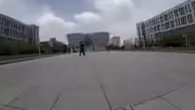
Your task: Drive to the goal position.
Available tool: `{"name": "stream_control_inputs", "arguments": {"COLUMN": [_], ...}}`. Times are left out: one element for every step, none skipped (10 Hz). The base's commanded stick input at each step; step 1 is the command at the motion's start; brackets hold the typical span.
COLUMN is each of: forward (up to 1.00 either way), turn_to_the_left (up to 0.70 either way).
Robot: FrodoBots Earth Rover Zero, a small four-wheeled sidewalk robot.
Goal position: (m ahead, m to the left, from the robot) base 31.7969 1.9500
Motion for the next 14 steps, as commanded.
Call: {"name": "stream_control_inputs", "arguments": {"forward": [1.00, 1.00, 1.00, 1.00, 1.00, 1.00, 1.00, 1.00, 1.00, 1.00, 1.00, 1.00, 1.00, 1.00], "turn_to_the_left": [0.00, 0.00, 0.00, 0.00, 0.00, 0.00, 0.00, 0.00, 0.00, 0.00, 0.00, 0.00, 0.00, 0.00]}}
